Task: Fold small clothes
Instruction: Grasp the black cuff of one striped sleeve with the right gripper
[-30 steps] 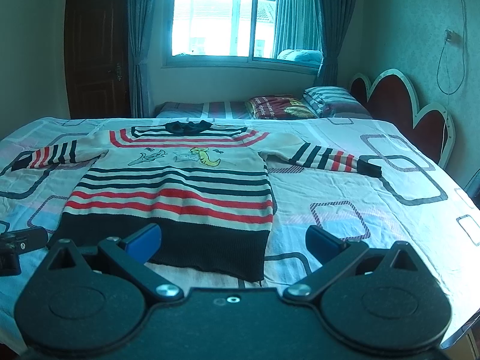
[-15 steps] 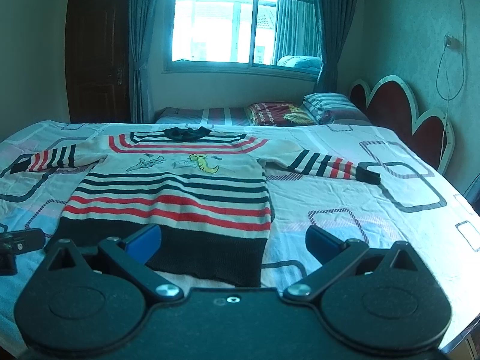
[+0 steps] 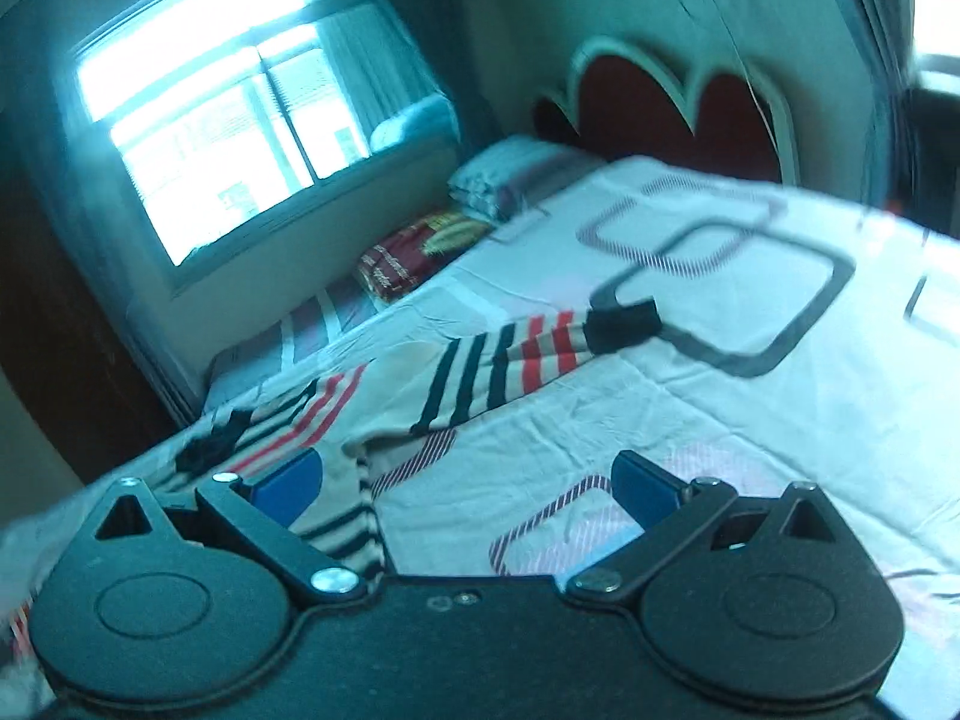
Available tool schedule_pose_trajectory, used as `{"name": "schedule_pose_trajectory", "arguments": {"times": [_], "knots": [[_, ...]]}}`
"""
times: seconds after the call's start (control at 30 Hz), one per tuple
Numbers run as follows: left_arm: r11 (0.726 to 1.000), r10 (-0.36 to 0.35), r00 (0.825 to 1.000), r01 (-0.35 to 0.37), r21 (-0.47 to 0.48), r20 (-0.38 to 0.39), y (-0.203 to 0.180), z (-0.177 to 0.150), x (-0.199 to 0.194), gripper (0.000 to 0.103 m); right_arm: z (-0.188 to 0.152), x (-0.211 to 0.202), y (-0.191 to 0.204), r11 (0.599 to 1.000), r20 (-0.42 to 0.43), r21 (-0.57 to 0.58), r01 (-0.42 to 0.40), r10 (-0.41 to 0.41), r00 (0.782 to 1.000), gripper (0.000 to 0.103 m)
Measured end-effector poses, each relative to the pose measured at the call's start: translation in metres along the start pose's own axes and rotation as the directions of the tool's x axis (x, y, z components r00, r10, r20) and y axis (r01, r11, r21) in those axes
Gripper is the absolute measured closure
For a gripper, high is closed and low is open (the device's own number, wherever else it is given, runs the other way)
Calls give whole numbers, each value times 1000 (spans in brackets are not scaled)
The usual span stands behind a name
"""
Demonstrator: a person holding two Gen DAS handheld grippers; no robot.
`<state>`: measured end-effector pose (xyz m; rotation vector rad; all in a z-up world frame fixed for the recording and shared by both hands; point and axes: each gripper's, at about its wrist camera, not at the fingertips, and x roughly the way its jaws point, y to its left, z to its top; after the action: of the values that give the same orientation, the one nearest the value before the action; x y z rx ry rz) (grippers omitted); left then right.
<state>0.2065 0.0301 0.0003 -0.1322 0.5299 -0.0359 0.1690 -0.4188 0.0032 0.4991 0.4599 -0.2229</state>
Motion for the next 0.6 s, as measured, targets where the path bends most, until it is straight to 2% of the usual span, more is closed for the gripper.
{"name": "schedule_pose_trajectory", "arguments": {"times": [0.07,0.17,0.23,0.27,0.3,0.37,0.43,0.5,0.6], "knots": [[1000,8,1000,-8,-25,-15,9,11,30,0,13,35,-15,998,13,55,-6,5,1000,1],[999,33,999,-34,-34,-33,17,20,68,0,29,93,-46,976,-4,215,-25,26,1000,4],[999,42,998,-43,-31,-53,23,21,92,0,33,130,-62,954,-23,297,-25,33,999,14],[998,43,997,-45,-35,-62,26,22,103,0,34,147,-69,943,-37,329,-41,57,998,40],[998,46,996,-49,-41,-71,29,22,113,0,35,165,-76,931,-58,362,-37,62,996,57],[998,40,994,-45,-50,-98,33,21,133,0,34,191,-84,916,-77,400,-18,53,996,54],[998,29,993,-35,-52,-116,35,20,149,0,31,213,-94,884,-97,468,-12,65,993,52],[998,18,992,-25,-51,-123,35,18,160,0,26,225,-100,855,-130,519,21,55,990,45],[998,6,992,-15,-64,-130,36,15,173,0,23,233,-95,857,-105,515,7,55,993,42]]}}
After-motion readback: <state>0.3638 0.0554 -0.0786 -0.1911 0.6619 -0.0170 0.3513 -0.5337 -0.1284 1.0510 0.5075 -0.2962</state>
